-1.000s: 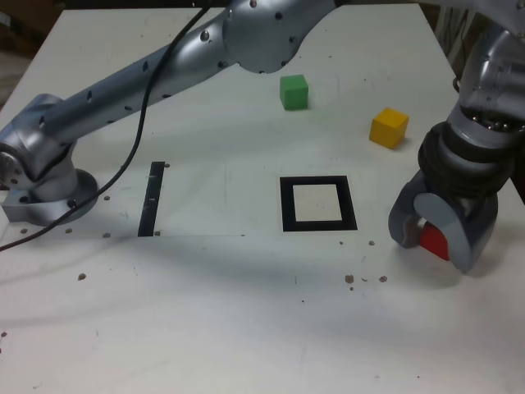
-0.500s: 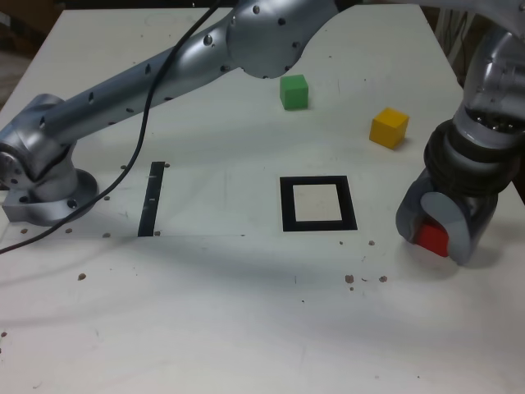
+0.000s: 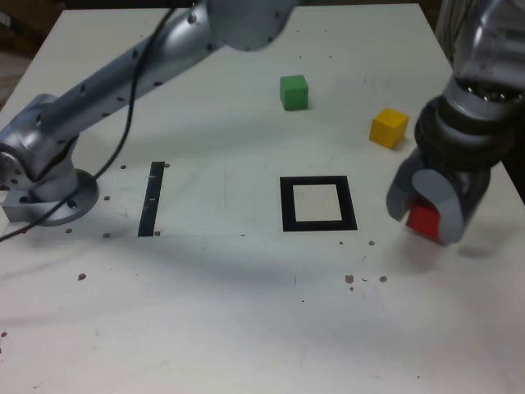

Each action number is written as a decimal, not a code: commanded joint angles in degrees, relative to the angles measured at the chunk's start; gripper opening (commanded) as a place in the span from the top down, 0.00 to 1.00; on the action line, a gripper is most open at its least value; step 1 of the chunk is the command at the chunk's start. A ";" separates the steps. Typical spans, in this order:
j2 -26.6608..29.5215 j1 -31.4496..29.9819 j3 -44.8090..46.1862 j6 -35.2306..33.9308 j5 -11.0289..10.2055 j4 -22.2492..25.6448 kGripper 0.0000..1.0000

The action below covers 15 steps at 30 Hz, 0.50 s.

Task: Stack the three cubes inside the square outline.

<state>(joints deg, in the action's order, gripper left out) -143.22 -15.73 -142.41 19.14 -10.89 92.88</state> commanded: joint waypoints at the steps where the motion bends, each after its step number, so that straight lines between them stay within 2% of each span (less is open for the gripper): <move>1: 4.18 -0.09 1.98 -0.82 -0.08 0.78 0.72; 7: 10.27 0.01 13.69 -5.46 -0.01 0.57 0.71; 15: 17.60 0.67 28.92 -9.92 -1.65 -0.87 0.70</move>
<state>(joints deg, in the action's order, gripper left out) -126.73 -15.15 -116.86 9.79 -12.38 91.80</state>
